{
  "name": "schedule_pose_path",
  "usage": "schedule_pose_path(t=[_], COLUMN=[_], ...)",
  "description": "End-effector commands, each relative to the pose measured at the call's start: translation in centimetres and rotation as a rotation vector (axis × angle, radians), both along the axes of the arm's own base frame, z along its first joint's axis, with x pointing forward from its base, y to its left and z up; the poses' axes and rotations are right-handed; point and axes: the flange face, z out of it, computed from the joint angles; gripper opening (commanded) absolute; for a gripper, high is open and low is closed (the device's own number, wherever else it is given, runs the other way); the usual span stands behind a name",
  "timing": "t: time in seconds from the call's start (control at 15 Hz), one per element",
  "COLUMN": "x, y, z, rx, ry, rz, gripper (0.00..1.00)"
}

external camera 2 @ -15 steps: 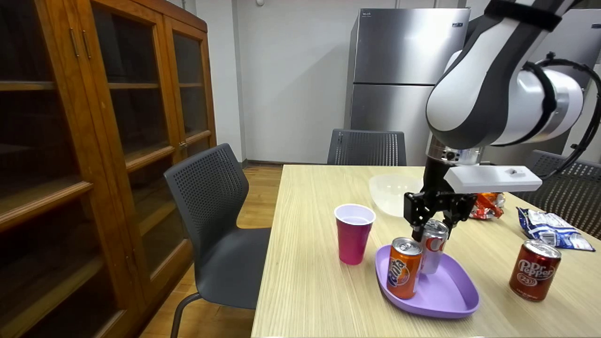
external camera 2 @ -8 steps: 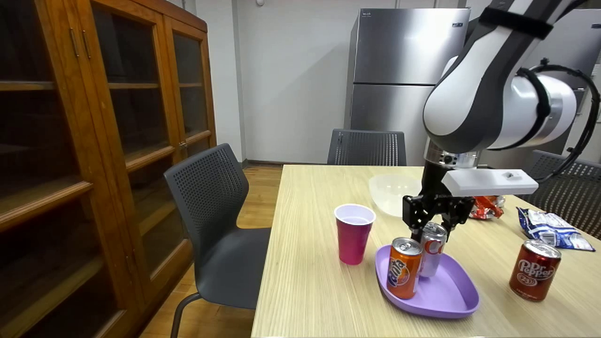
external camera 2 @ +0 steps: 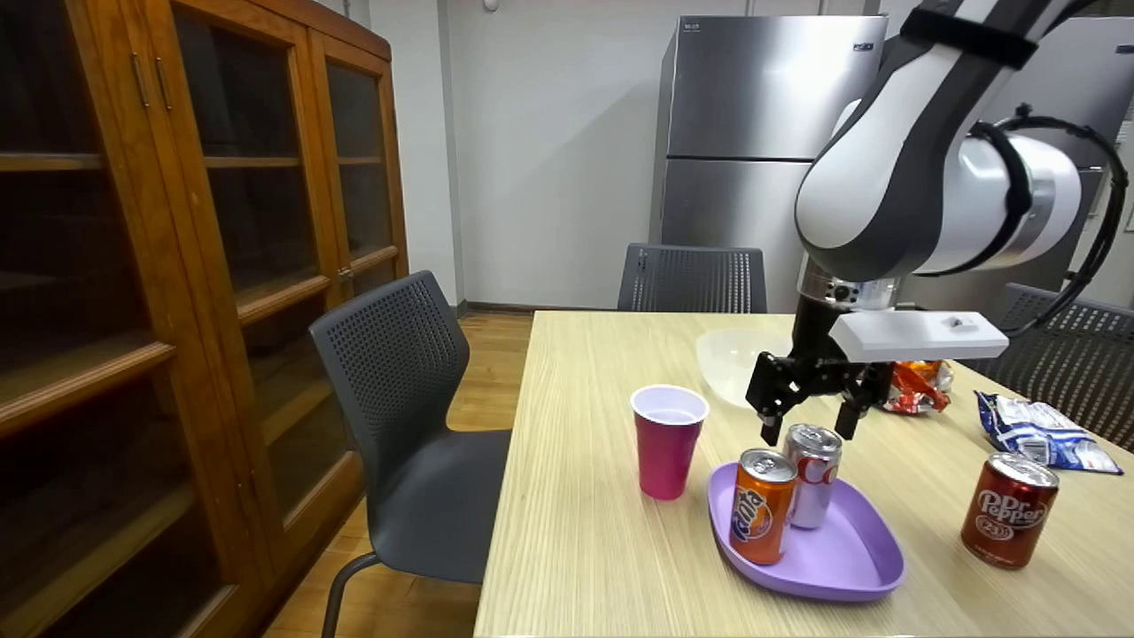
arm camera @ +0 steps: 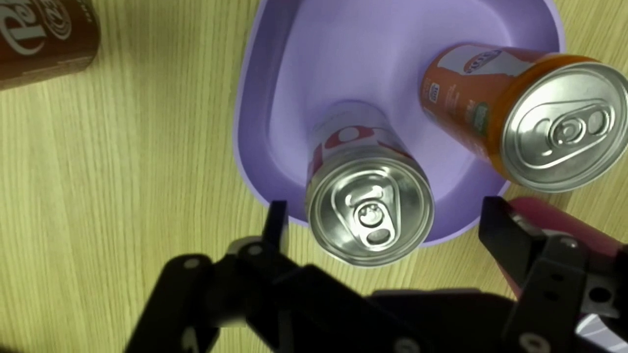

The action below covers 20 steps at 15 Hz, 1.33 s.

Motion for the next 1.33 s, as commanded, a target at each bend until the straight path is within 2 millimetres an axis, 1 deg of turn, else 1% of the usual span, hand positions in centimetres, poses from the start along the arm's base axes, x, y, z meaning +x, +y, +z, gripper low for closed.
schedule_pose_path(t=[0.0,0.33,0.53,0.73,1.0,1.27], x=[0.2,1.0,1.7,2.5,4.2,5.5], y=[-0.5,-1.8,-3.4,-5.6,-9.4,-12.7], z=[2.1,4.1,5.1,6.1,7.2,8.1], rx=[-0.004,0.0,-0.002,-0.007,-0.024,-0.036], ry=[-0.037,-0.081,-0.108,-0.133,-0.168,-0.195], rz=[0.017,-0.003,-0.025,-0.057,-0.104,-0.154], gripper=[1.0,1.0,1.0,1.0,1.0,1.0])
